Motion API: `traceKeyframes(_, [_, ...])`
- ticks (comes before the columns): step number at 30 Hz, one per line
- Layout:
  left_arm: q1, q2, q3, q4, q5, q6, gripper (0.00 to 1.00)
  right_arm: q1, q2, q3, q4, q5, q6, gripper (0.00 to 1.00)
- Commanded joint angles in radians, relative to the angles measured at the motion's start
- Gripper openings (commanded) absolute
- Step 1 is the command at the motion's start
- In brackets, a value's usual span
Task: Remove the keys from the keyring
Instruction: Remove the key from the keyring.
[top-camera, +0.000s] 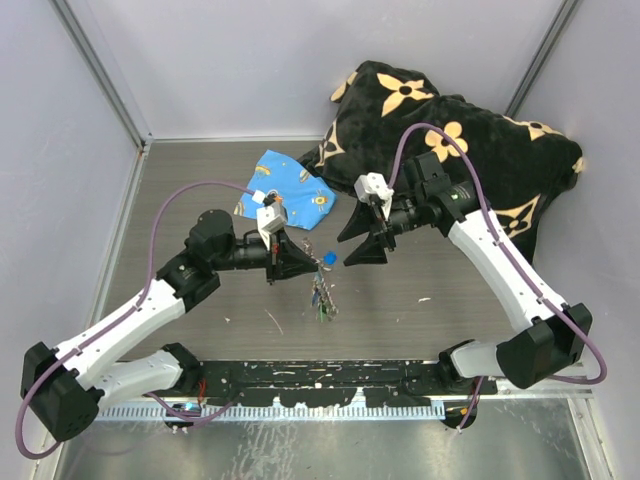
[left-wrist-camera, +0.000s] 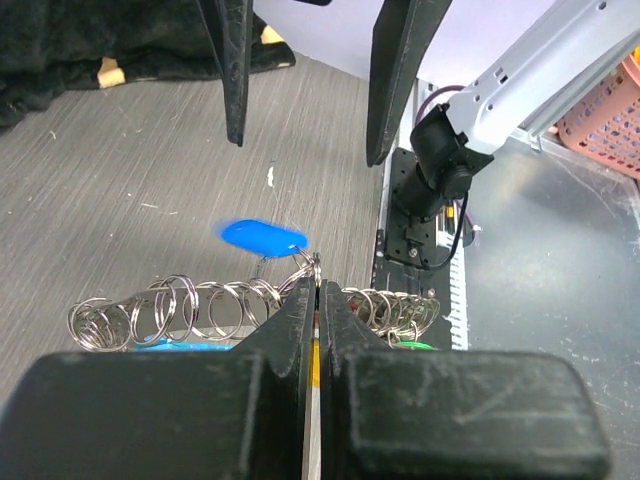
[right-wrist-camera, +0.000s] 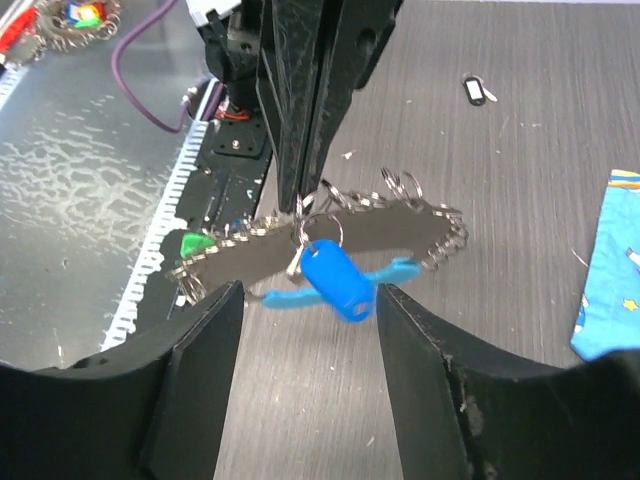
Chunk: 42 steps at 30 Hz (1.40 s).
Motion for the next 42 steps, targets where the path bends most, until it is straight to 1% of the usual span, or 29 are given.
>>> traceKeyframes(1, [0.007,-0.003,0.13,-0.1,0.047,0.086,0.0,-0.027,-0.046,0.039,-0.068,0.037,-0.096,0.62])
traceKeyframes(3, [0.009,0.011,0.175,-0.19,0.048,0.118,0.0,-0.029,-0.042,0.062,-0.082,0.032,-0.107,0.62])
traceKeyframes(6, [0.008,0.028,0.24,-0.314,0.049,0.165,0.0,-0.027,-0.026,0.077,-0.085,-0.031,-0.127,0.61])
traceKeyframes(9, [0.009,0.053,0.318,-0.459,0.017,0.219,0.0,-0.001,0.005,0.095,-0.075,-0.067,-0.133,0.55])
traceKeyframes(11, [0.007,0.078,0.386,-0.579,-0.023,0.251,0.0,0.03,0.028,0.111,-0.052,-0.046,-0.106,0.51])
traceKeyframes(13, [0.008,0.121,0.47,-0.713,-0.082,0.275,0.0,0.063,0.043,0.114,0.008,0.014,-0.031,0.47])
traceKeyframes(16, [0.006,0.167,0.596,-0.913,-0.162,0.31,0.0,0.072,0.054,0.113,0.102,0.091,0.077,0.45])
traceKeyframes(18, [0.005,0.174,0.633,-0.976,-0.186,0.341,0.0,0.074,0.061,0.111,0.132,0.09,0.107,0.45])
traceKeyframes(21, [0.005,0.162,0.627,-0.959,-0.165,0.352,0.0,0.099,0.076,0.115,0.179,0.047,0.147,0.45])
traceKeyframes(24, [0.004,0.163,0.632,-0.939,-0.133,0.343,0.0,0.149,0.106,0.14,0.213,0.053,0.198,0.44])
traceKeyframes(27, [0.005,0.161,0.625,-0.919,-0.12,0.331,0.0,0.17,0.124,0.164,0.229,0.046,0.239,0.43])
traceKeyframes(33, [0.005,0.138,0.58,-0.835,-0.098,0.3,0.0,0.198,0.112,0.111,0.256,0.008,0.263,0.42])
traceKeyframes(42, [0.005,0.129,0.54,-0.766,-0.066,0.276,0.0,0.217,0.117,0.104,0.246,-0.055,0.252,0.36])
